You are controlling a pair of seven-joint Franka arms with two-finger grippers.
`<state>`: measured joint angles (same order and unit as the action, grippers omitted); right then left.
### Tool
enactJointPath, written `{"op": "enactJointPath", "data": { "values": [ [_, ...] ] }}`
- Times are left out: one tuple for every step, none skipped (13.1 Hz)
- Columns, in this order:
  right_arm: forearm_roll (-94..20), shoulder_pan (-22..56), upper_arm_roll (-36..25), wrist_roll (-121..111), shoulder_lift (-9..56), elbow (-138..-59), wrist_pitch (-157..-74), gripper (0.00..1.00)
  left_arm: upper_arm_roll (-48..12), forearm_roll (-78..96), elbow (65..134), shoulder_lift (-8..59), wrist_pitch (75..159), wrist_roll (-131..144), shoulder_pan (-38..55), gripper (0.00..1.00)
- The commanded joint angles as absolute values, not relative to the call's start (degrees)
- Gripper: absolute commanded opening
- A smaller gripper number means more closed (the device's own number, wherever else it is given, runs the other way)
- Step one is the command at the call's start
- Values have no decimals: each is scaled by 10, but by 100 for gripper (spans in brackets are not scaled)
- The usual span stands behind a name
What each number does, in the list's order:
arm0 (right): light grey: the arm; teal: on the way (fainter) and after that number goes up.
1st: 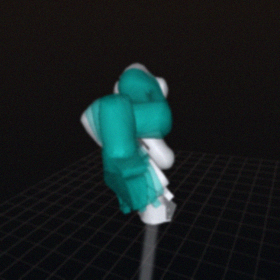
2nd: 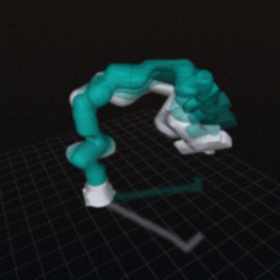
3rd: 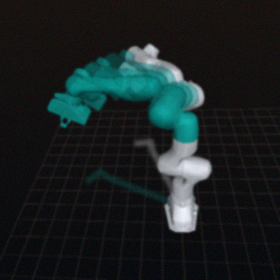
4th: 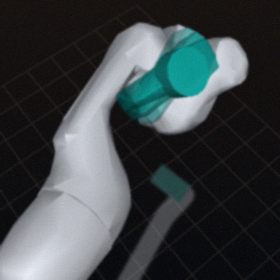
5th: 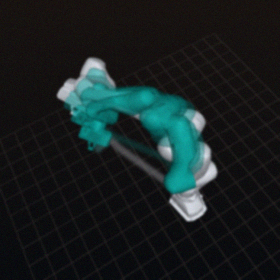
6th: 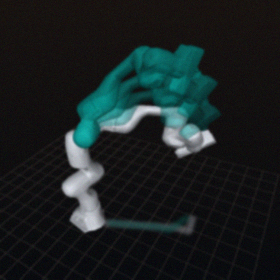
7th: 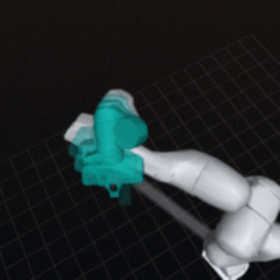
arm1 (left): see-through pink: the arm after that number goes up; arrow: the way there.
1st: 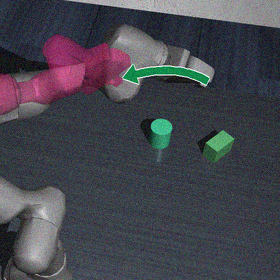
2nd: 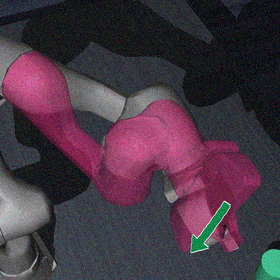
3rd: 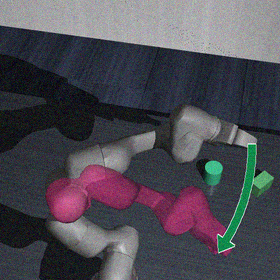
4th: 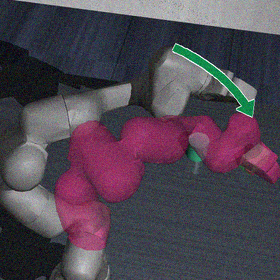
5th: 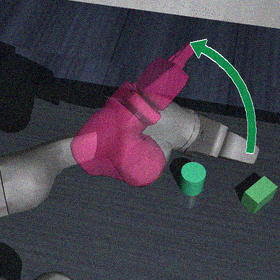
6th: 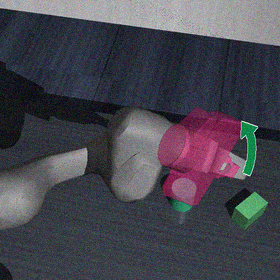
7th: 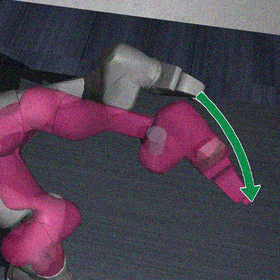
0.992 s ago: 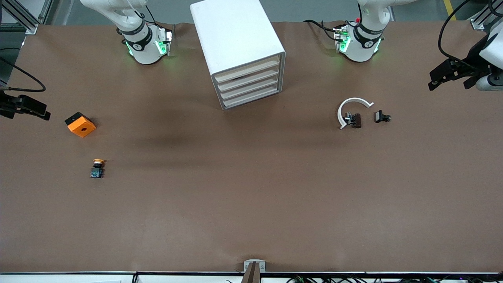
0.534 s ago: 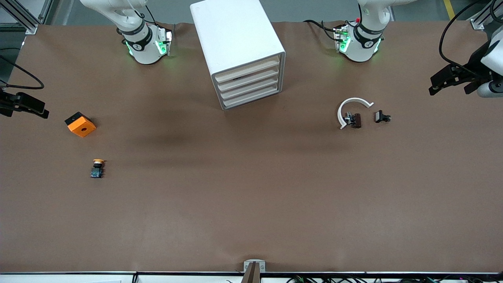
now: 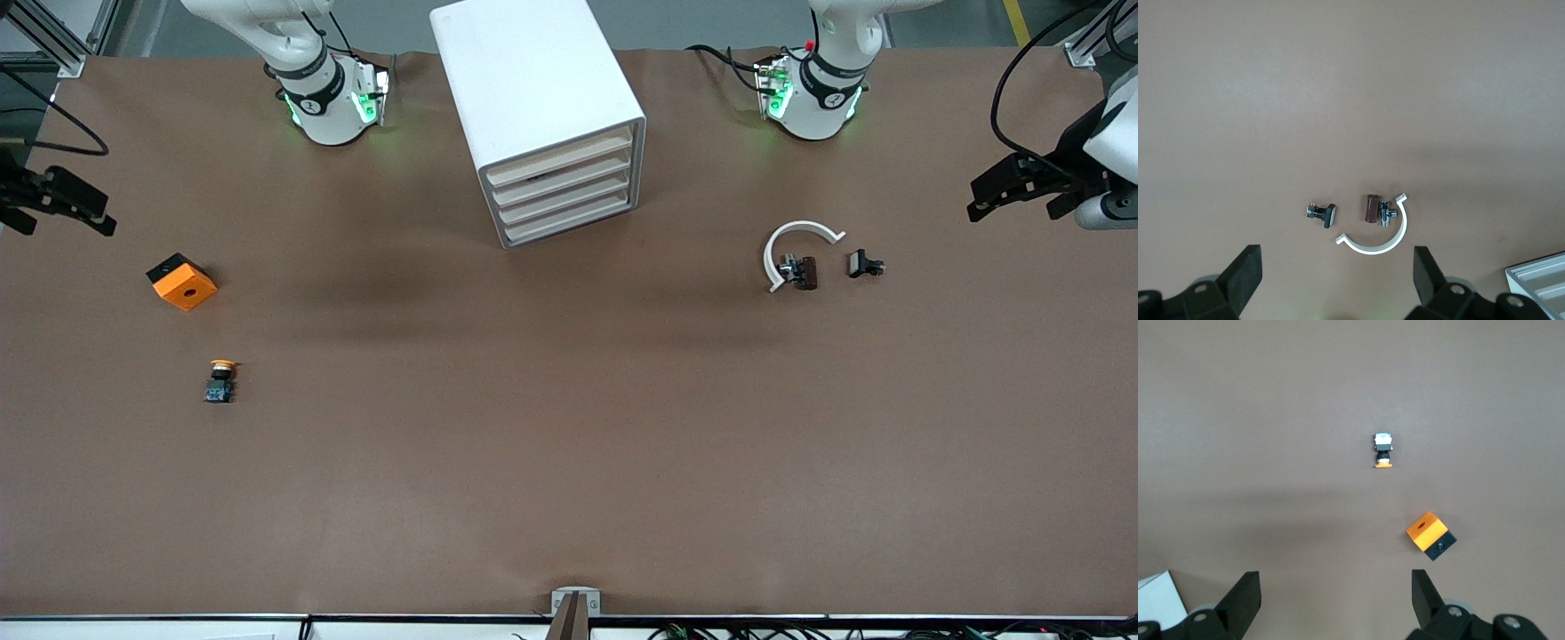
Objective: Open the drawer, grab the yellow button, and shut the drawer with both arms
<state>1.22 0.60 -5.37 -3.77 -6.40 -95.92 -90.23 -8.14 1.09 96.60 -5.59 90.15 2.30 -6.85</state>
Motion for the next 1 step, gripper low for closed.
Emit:
{"op": "enactJointPath", "data": {
  "values": [
    [5,6,-54,-43,-72,-955,-891,100,-85,4,954,-52,892,22,-69,100]
  ]
}}
